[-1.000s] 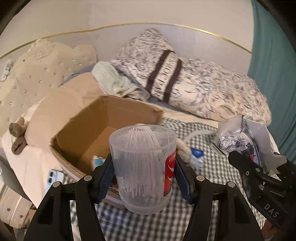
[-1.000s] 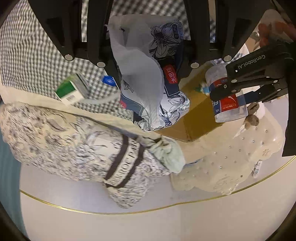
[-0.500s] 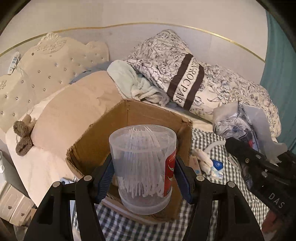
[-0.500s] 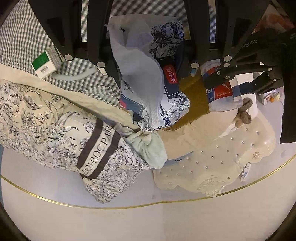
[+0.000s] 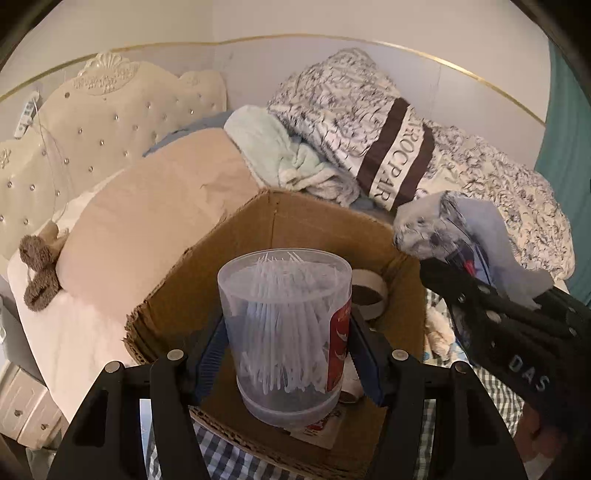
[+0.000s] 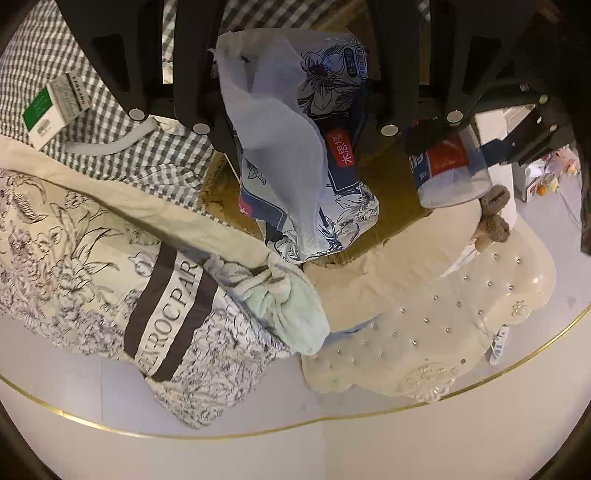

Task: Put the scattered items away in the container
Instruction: 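Carry the swab cup and tissue pack into the box and open both tools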

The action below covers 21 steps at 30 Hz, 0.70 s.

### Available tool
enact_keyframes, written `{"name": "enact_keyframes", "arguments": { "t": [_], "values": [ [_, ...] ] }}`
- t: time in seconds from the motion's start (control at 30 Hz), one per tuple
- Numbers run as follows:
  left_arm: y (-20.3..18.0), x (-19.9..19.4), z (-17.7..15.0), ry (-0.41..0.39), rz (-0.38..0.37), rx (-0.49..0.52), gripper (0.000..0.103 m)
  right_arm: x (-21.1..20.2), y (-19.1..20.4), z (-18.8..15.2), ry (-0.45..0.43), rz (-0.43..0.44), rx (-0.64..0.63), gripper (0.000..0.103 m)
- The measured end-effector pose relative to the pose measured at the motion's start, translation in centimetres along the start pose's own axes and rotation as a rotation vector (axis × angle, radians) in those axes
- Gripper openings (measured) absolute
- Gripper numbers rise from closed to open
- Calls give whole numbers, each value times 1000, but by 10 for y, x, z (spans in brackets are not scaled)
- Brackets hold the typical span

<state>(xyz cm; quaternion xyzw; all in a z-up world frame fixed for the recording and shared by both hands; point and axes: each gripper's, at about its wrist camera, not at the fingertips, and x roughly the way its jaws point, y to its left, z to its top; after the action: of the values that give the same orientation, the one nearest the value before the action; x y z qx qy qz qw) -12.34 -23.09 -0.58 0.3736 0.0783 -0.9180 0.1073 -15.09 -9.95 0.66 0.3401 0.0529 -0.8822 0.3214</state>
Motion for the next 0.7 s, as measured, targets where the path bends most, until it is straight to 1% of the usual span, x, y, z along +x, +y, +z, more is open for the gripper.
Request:
{"name": "enact_keyframes", "arguments": {
  "t": [0.23,0.33,0.37,0.4,0.43,0.47,0.5,0.57,0.7],
  "values": [
    [7,21,-7,27,-1,-11,63,31,2,1,40,-6,3,47],
    [9,27,-10,41,0,-10,64,38,2,1,44,-2,-3,51],
    [9,29,-11,44,3,-5,67,38,2,1,40,2,-4,52],
    [9,29,-12,39,7,-1,70,37,2,3,29,7,-1,63],
    [9,28,-12,30,11,0,83,35,1,4,16,14,6,70],
    [9,26,-11,17,19,-4,98,33,1,6,1,19,15,83],
    [10,24,-11,3,28,-7,102,30,1,7,-17,22,25,87],
    [10,21,-11,-6,29,-2,103,23,1,10,-47,38,38,87],
    [8,14,-12,-1,33,7,103,8,-1,12,-77,35,61,87]
  ]
}}
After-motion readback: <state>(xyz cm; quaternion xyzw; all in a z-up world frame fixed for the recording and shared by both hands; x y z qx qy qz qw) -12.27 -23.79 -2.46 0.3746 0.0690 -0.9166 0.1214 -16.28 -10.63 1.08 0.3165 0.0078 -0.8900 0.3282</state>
